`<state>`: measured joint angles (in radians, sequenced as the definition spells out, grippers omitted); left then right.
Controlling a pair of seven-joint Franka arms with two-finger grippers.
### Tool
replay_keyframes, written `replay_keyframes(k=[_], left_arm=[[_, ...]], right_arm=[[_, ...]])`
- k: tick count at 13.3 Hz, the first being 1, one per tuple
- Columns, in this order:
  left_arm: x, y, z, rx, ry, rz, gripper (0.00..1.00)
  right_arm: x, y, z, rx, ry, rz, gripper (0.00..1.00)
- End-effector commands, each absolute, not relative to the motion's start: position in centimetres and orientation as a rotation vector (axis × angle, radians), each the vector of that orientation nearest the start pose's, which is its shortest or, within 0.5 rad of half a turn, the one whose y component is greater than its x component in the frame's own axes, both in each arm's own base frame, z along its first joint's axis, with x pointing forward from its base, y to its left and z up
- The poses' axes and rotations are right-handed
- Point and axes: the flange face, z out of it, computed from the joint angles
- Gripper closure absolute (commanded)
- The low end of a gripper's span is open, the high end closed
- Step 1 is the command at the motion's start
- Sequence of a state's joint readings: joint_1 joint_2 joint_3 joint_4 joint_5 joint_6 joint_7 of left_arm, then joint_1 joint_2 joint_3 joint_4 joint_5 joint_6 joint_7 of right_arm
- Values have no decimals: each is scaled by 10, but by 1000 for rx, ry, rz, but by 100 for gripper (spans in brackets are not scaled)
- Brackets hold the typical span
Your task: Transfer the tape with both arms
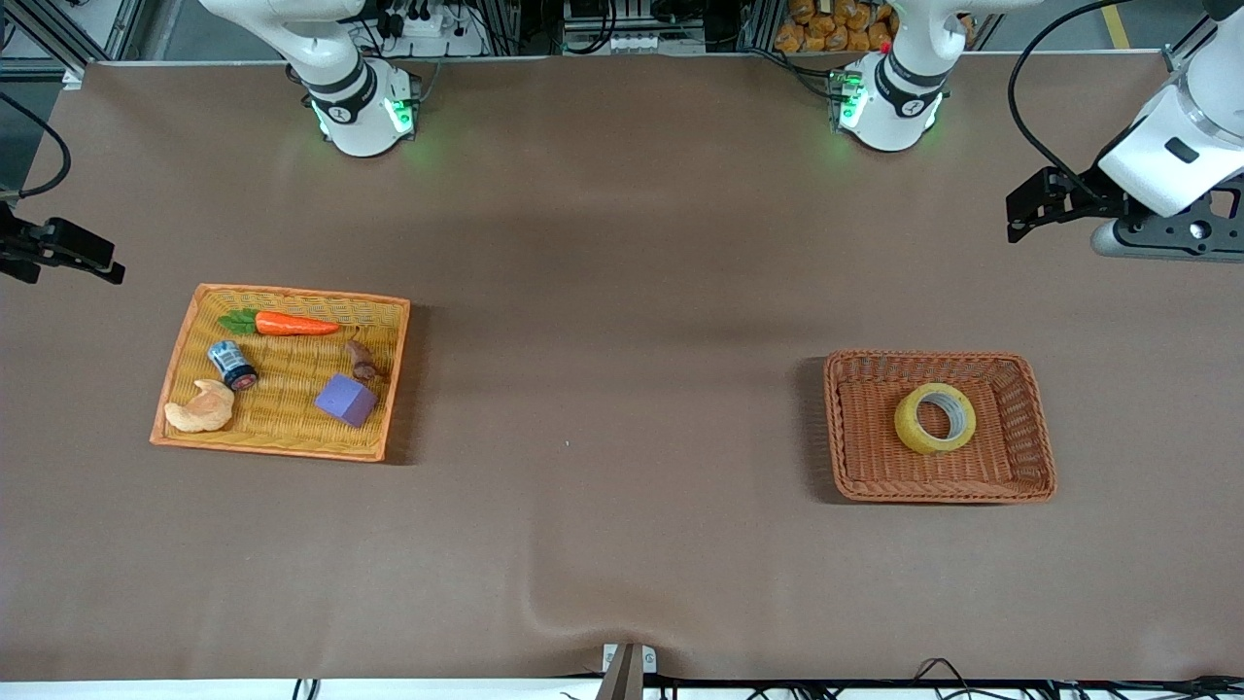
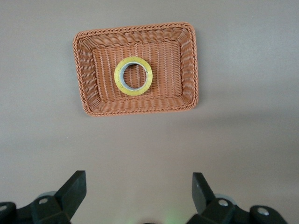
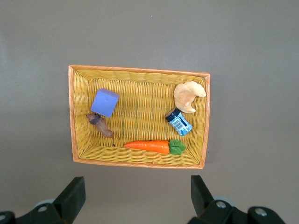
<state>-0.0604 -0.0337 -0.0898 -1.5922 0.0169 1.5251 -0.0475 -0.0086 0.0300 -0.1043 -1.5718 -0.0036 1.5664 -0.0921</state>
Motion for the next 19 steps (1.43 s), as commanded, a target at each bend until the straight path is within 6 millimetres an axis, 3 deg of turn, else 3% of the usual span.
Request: replay_keyframes(k=[1,8,12,19], left_arm=[[528,-78,635,-3112,173,54,0],[530,-65,640,-3122,71,34,0],[530,-68,640,-3152,13,36,0],[530,-66,644,-3142,44,20,0]], right_arm=[[557,-61,606,-3149,46,62,0],[557,-61,606,-3149,46,62,0],[557,-61,603,-3148,46,69,0],[557,-61,603,-3148,46,69,0]])
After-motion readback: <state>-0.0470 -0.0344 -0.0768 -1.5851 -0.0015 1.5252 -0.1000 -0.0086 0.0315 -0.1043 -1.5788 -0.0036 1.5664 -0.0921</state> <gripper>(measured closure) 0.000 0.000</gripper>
